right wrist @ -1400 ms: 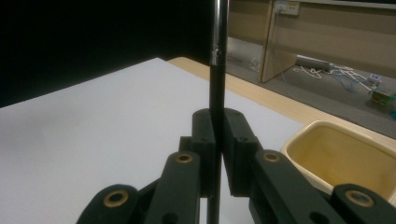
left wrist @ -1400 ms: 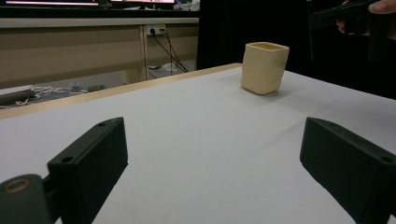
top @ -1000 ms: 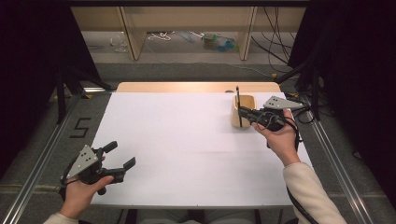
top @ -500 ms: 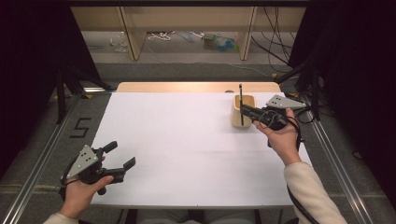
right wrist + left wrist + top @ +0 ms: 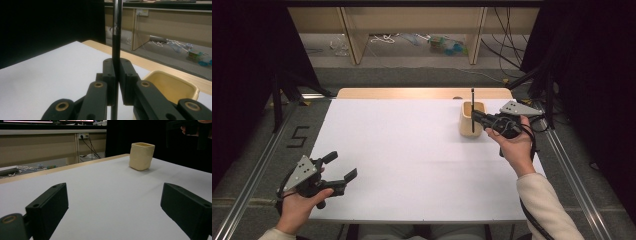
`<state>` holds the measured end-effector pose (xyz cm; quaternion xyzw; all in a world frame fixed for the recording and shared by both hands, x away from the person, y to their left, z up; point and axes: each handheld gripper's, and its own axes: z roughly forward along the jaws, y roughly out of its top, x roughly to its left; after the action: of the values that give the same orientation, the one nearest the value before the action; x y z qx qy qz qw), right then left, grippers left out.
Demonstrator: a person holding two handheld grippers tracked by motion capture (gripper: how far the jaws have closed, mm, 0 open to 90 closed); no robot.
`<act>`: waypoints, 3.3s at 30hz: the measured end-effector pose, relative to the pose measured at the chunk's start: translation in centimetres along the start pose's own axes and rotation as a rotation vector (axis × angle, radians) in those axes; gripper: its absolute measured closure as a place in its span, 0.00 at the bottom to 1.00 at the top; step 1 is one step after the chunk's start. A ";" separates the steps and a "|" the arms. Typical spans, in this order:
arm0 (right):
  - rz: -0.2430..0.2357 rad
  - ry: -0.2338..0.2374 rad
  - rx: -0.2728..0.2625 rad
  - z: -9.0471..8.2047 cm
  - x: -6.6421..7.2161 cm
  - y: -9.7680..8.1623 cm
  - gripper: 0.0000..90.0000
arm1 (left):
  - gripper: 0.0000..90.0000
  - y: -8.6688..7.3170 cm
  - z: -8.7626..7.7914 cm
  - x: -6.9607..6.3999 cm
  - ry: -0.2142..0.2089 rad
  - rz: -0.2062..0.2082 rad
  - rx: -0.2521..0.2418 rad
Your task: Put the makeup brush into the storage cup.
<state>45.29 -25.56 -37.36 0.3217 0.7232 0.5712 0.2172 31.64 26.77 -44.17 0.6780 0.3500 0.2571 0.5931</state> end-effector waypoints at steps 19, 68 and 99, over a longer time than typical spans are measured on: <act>0.013 -0.026 -0.013 -0.4 -0.5 0.2 0.94 | 0.08 0.0 0.0 0.0 0.000 0.000 0.001; 0.061 -0.090 -0.051 -0.4 -1.1 0.3 0.94 | 0.08 0.0 0.0 0.0 0.003 0.002 0.004; 0.058 -0.147 -0.055 -0.1 -1.3 0.7 0.94 | 0.08 0.0 0.0 0.0 0.003 0.001 0.005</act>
<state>46.26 -26.50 -36.76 0.3777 0.6795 0.5718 0.2619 31.67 26.80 -44.19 0.6793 0.3512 0.2576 0.5906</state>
